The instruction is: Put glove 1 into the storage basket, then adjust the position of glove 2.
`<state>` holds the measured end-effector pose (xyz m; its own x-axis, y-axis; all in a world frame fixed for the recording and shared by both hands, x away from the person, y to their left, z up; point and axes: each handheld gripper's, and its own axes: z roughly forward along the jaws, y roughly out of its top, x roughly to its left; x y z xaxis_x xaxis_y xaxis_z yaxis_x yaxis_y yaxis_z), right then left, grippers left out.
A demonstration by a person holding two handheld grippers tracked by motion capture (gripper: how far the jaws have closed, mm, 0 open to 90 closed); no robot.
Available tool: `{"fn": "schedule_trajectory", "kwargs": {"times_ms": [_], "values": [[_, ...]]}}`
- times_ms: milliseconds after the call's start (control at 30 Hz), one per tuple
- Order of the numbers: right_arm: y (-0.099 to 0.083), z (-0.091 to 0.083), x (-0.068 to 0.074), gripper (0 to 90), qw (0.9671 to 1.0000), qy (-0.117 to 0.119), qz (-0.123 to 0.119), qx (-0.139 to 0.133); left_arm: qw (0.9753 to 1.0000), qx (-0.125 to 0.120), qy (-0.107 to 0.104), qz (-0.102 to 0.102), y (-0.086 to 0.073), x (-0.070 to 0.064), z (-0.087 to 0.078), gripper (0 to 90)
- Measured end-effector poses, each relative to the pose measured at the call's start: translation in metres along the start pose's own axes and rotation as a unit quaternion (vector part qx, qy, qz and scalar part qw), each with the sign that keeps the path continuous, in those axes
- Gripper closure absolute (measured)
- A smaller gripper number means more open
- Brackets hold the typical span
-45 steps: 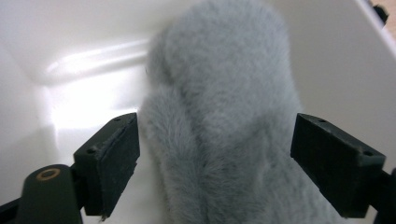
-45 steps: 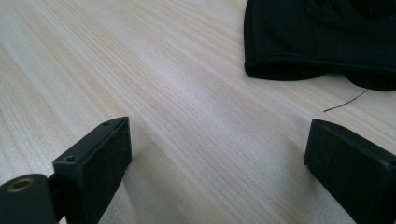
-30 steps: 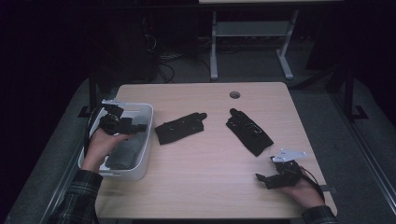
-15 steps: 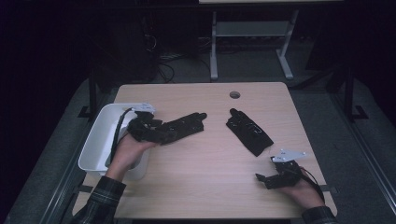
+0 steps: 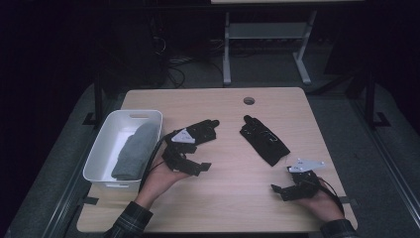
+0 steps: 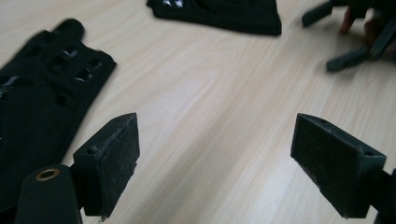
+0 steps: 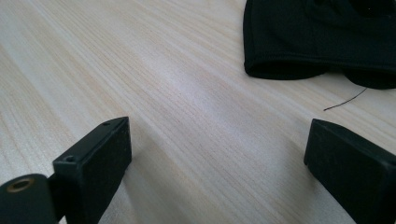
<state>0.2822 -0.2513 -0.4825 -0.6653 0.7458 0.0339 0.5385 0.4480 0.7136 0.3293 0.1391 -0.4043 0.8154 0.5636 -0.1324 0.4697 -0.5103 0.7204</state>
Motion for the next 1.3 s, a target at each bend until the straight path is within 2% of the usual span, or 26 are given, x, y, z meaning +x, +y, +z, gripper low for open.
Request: {"fn": "schedule_trajectory", "kwargs": {"times_ms": [100,167,233,267,333,467,567,600,667,767,800,833,867,900,933,1000,1067,1100,1200,1233,1300], "values": [[0.000,0.000,0.000,7.4,1.0000,0.000,0.000,0.000,0.9999,0.015,0.002,0.007,-0.012,-0.003,0.008,14.7],[0.000,0.000,0.000,7.4,1.0000,0.000,0.000,0.000,0.9994,0.031,0.011,0.016,-0.019,-0.002,0.011,14.6],[0.000,0.000,0.000,7.4,1.0000,0.000,-0.001,0.000,0.9993,0.032,0.013,0.011,-0.026,-0.002,0.013,14.3],[0.000,0.000,0.000,7.4,1.0000,0.000,0.000,0.000,0.9994,0.032,0.012,0.002,-0.030,-0.002,0.014,14.3],[0.000,0.000,0.000,7.4,1.0000,0.000,0.000,0.000,0.9988,0.046,0.017,0.009,-0.038,-0.002,0.016,14.3],[0.000,0.000,0.000,7.4,1.0000,0.001,-0.001,0.000,0.9980,0.058,0.021,0.011,-0.047,-0.002,0.019,14.2],[0.000,0.000,0.000,7.5,1.0000,0.002,-0.003,0.002,0.9970,0.068,0.028,0.023,-0.053,-0.002,0.021,13.5],[0.003,-0.001,-0.001,8.1,0.9999,0.003,-0.004,0.014,0.9970,0.070,0.026,0.022,-0.055,-0.002,0.022,13.4],[0.004,-0.002,-0.001,8.1,0.9998,0.004,-0.001,0.017,0.9962,0.076,0.032,0.026,-0.060,-0.001,0.024,13.4],[0.010,-0.007,-0.001,14.5,0.9999,-0.003,0.000,0.012,0.9970,0.063,0.033,0.029,-0.065,0.000,0.023,12.7],[0.015,-0.010,-0.003,15.7,0.9999,-0.011,0.000,-0.002,0.9970,0.055,0.036,0.041,-0.068,0.000,0.022,12.7],[0.018,-0.012,-0.004,17.3,0.9998,-0.014,0.002,-0.010,0.9970,0.055,0.036,0.041,-0.068,0.000,0.022,12.7],[0.018,-0.012,-0.004,17.3,0.9998,-0.014,0.002,-0.010,0.9966,0.050,0.039,0.052,-0.070,-0.001,0.022,12.7],[0.024,-0.013,-0.008,24.0,0.9995,-0.013,0.009,-0.026,0.9970,0.039,0.038,0.054,-0.072,-0.001,0.023,12.5],[0.024,-0.013,-0.008,24.0,0.9995,-0.013,0.009,-0.026,0.9971,0.032,0.038,0.058,-0.074,-0.001,0.022,12.5],[0.030,-0.012,-0.012,31.4,0.9995,-0.017,0.004,-0.028,0.9972,0.024,0.035,0.061,-0.077,0.000,0.021,12.5],[0.034,-0.010,-0.015,44.4,0.9995,-0.020,0.006,-0.023,0.9974,0.014,0.033,0.063,-0.079,0.001,0.021,12.5],[0.038,-0.008,-0.017,57.3,0.9995,-0.025,0.002,-0.020,0.9974,0.011,0.032,0.064,-0.080,0.001,0.021,12.5],[0.045,-0.006,-0.022,75.2,0.9992,-0.033,0.008,-0.021,0.9975,0.006,0.030,0.064,-0.081,0.002,0.021,12.5],[0.045,-0.006,-0.022,75.2,0.9992,-0.033,0.008,-0.021,0.9975,0.006,0.030,0.064,-0.081,0.002,0.021,12.5],[0.049,-0.004,-0.025,87.2,0.9987,-0.047,0.011,-0.017,0.9975,0.007,0.030,0.063,-0.081,0.002,0.021,12.5]]}}
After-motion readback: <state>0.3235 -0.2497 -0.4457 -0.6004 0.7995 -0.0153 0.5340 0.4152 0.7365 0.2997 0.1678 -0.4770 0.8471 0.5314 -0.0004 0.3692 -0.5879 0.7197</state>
